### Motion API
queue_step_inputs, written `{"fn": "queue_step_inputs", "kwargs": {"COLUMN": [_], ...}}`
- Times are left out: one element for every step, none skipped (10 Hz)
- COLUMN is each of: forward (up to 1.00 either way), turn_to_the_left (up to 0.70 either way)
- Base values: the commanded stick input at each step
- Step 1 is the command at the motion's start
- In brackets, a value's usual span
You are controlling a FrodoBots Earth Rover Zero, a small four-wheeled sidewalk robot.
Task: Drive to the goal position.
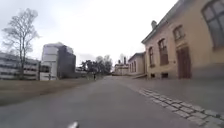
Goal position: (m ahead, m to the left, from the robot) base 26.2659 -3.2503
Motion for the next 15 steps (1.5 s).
{"fn": "queue_step_inputs", "kwargs": {"forward": [0.70,0.70,0.70,0.70,0.70,0.70,0.70,0.70,0.70,0.70,0.70,0.70,0.70,0.70,0.70], "turn_to_the_left": [0.00,0.00,0.00,0.00,0.00,-0.10,-0.24,-0.35,-0.35,-0.35,-0.32,-0.29,-0.25,-0.07,0.00]}}
